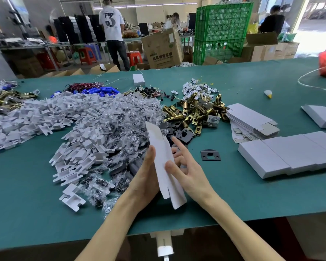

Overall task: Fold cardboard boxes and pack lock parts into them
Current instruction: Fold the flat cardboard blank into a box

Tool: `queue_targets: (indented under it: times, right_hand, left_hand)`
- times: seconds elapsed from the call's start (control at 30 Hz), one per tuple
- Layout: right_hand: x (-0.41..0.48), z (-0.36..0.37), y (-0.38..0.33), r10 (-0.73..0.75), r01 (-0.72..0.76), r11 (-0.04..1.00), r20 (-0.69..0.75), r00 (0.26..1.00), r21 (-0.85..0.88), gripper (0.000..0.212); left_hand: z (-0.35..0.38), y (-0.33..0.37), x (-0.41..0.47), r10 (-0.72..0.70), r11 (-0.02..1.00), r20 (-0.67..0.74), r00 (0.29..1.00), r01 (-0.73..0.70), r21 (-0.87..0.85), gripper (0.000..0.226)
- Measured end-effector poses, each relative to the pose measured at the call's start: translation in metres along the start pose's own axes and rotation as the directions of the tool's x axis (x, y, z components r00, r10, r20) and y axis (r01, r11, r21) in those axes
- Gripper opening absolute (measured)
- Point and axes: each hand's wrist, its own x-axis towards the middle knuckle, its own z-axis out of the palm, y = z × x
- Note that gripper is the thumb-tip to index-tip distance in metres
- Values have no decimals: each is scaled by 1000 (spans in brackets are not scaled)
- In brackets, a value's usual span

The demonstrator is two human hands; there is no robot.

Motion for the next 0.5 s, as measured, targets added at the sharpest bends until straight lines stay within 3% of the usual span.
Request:
queue_targets:
  times: [0.1, 0.17, 0.33, 0.43, 0.5]
  right_hand:
    - [-2, 2, 3, -87, 84, 981, -11, 996, -175, 66]
    - [-2, 3, 5, -120, 110, 954, -20, 993, -280, 66]
    - [-6, 4, 3, -227, 147, 897, -151, 962, -416, 61]
    - [-9, 3, 0, -318, 203, 904, -274, 908, -376, 48]
    - [-10, 2, -1, -383, 253, 891, -326, 864, -376, 44]
  left_hand:
    - [-6, -1, 0, -16, 999, -30, 999, 15, -30, 94]
    - [-9, -1, 0, -26, 998, -29, 999, 24, -62, 83]
    - [-9, 3, -1, -49, 998, -23, 999, 47, -52, 87]
    - [-7, 3, -2, -98, 994, 5, 995, 98, -40, 98]
    - [-8, 2, -2, -120, 992, 18, 993, 121, -27, 94]
